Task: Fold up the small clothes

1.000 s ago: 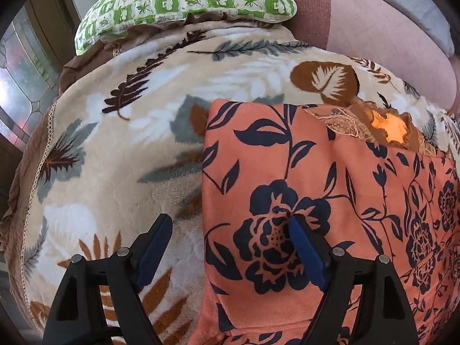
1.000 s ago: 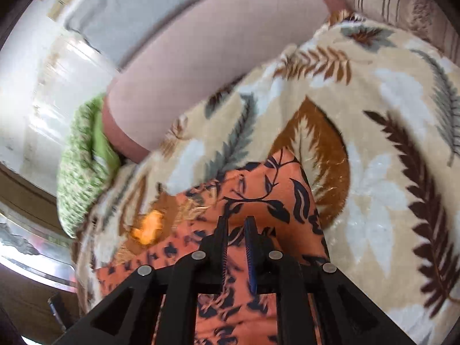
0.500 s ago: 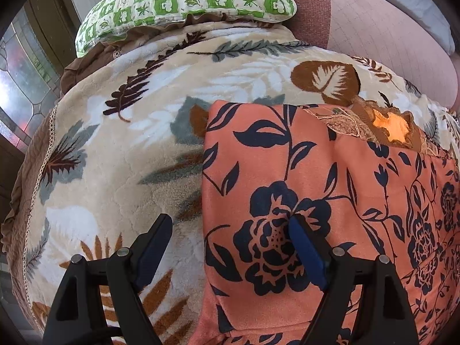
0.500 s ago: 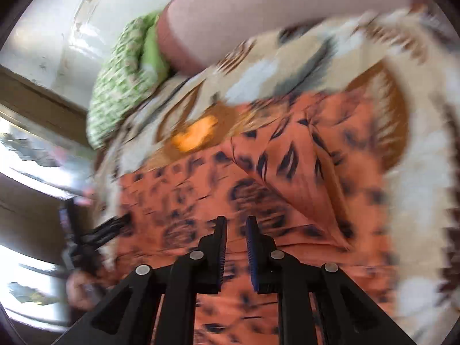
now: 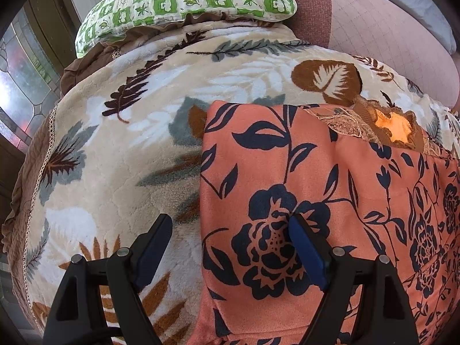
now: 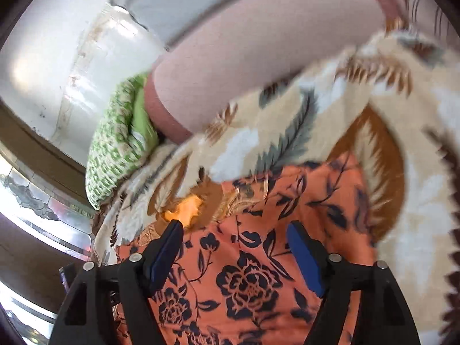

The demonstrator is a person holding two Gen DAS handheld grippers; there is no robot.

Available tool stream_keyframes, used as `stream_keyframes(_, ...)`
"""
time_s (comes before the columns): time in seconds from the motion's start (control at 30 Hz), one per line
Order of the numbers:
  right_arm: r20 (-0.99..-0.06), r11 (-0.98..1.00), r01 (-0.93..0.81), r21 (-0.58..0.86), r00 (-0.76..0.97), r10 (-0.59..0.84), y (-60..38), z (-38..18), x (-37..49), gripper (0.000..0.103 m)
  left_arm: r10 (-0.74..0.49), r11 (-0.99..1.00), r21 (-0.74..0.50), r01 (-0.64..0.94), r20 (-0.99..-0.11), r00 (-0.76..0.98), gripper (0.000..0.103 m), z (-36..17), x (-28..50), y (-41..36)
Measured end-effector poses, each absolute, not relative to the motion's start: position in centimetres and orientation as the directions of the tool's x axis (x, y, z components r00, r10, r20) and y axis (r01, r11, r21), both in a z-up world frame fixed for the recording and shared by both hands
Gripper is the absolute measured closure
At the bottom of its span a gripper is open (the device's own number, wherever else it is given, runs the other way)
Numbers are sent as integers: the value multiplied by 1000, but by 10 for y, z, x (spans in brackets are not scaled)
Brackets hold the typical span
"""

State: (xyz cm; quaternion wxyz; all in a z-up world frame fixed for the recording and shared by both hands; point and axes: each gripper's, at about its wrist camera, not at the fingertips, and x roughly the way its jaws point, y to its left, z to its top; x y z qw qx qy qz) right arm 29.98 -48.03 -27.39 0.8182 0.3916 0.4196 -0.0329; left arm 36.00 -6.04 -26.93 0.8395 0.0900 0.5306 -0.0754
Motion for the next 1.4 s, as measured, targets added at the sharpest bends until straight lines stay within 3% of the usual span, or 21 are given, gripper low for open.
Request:
stream_keyframes(0.03, -740, 678, 425, 599, 618, 266, -485, -289, 302, 34, -35, 973, 67, 223, -905, 424, 20, -269, 360, -60)
stream_keyframes(0.07, -740, 678, 425, 599, 618, 266, -485, -289, 302, 53, -38, 973, 63, 223, -906, 421, 20, -269, 360, -59)
stream_keyframes(0.13, -732, 660, 452, 600, 643, 226, -496, -293, 297, 67, -46, 975, 51, 218, -908, 416, 20, -269, 361, -57)
stream_keyframes(0.27, -723, 675, 475, 566, 678, 129, -496, -264, 278, 63, -23, 976, 77, 202, -893, 450, 20, -259, 359, -55)
stream_keyframes(0.43, -677, 753, 331, 569, 709, 199, -458, -228, 274, 63, -48, 968, 79, 239, -874, 483, 20, -249, 352, -61)
stream_keyframes(0.53, -686, 768, 286, 573, 680, 259, -433, -234, 293, 63, -17, 954, 123, 272, -887, 462, 20, -261, 351, -70)
stream_keyframes(0.7, -800, 791, 414, 451, 581, 152, -428, -289, 317, 66, -6, 957, 122, 262, -897, 442, 15, -269, 358, -67)
stream_keyframes(0.87, -735, 729, 439, 525, 666, 128, -449, -280, 298, 65, -24, 966, 89, 243, -905, 425, 14, -272, 362, -61)
stream_keyframes(0.97, -746, 714, 518, 472, 665, 10, -473, -268, 276, 63, 10, 964, 126, 233, -896, 444, 4, -275, 359, -64)
stream_keyframes(1.1, -691, 684, 454, 570, 716, 100, -478, -255, 251, 63, 42, 966, 155, 208, -885, 464, 0, -279, 358, -64)
stream_keyframes(1.13, -692, 722, 431, 542, 716, 93, -471, -249, 248, 60, 41, 967, 151, 205, -886, 462, 0, -279, 358, -63)
stream_keyframes(1.17, -699, 745, 422, 516, 710, 82, -467, -248, 247, 45, 40, 968, 149, 202, -887, 460, 0, -280, 358, -63)
stream_keyframes(1.2, -714, 760, 426, 491, 697, 70, -459, -251, 253, 40, 37, 969, 146, 200, -886, 463, 0, -281, 358, -62)
stream_keyframes(1.3, -785, 767, 475, 431, 616, 60, -459, -284, 264, 38, 21, 970, 131, 206, -886, 463, 0, -283, 358, -61)
stream_keyframes(1.4, -790, 798, 465, 383, 613, 22, -456, -277, 265, 39, 2, 973, 106, 206, -894, 449, 0, -282, 360, -57)
